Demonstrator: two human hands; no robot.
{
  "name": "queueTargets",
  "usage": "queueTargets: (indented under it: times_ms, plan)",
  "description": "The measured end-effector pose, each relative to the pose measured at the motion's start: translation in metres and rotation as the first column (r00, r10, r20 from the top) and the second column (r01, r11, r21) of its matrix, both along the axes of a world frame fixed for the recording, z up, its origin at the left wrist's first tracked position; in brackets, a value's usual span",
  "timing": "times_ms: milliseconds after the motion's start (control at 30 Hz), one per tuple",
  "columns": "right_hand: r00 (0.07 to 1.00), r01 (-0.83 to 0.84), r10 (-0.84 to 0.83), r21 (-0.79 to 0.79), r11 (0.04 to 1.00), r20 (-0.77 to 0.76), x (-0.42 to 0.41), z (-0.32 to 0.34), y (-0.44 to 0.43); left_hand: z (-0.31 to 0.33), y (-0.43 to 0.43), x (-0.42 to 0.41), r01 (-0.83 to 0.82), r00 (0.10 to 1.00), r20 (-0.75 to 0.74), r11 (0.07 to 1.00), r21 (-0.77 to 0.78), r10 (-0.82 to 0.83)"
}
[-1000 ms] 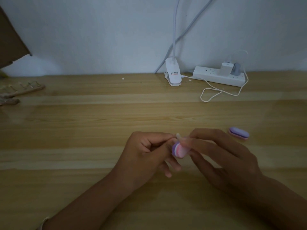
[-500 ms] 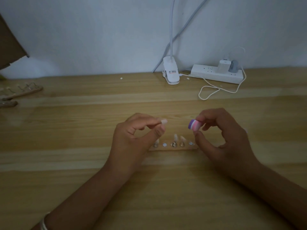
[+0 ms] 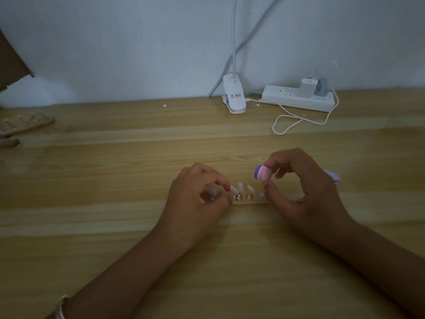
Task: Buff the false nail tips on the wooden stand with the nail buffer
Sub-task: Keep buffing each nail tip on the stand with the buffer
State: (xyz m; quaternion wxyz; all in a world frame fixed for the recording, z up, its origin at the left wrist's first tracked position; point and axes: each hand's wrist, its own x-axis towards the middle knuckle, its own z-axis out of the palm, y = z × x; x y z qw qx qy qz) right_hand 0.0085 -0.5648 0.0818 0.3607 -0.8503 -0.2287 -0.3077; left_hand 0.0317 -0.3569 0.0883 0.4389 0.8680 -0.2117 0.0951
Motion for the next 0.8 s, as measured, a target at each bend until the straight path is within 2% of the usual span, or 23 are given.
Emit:
queueTargets:
  times_ms: [167, 500, 700, 800]
  plan:
    - [1.000, -0.013, 0.013, -0.002, 1.000, 0.007, 0.0004, 0.0004, 0.0008, 0.0003, 0.0003, 0.0016, 0.047, 0.999, -0.010, 0.999, -0.007, -0.047]
    - [0.999, -0.010, 0.009, -0.006, 1.000, -0.038, -0.0010, 0.0002, 0.0014, -0.0030, 0.0007, 0.0009, -0.021, 1.000, 0.023, 0.996, 0.088, 0.019]
    - [0.989, -0.073, 0.071, -0.013, 0.997, -0.127, -0.0001, -0.0020, -0.0014, 0.0014, 0.0035, 0.0024, 0.029, 1.000, -0.017, 0.989, 0.148, -0.026]
    - [0.980, -0.101, 0.096, -0.020, 0.995, -0.175, -0.0001, -0.0030, -0.0012, 0.0011, 0.0027, 0.0009, 0.047, 0.999, 0.012, 0.980, 0.194, -0.050]
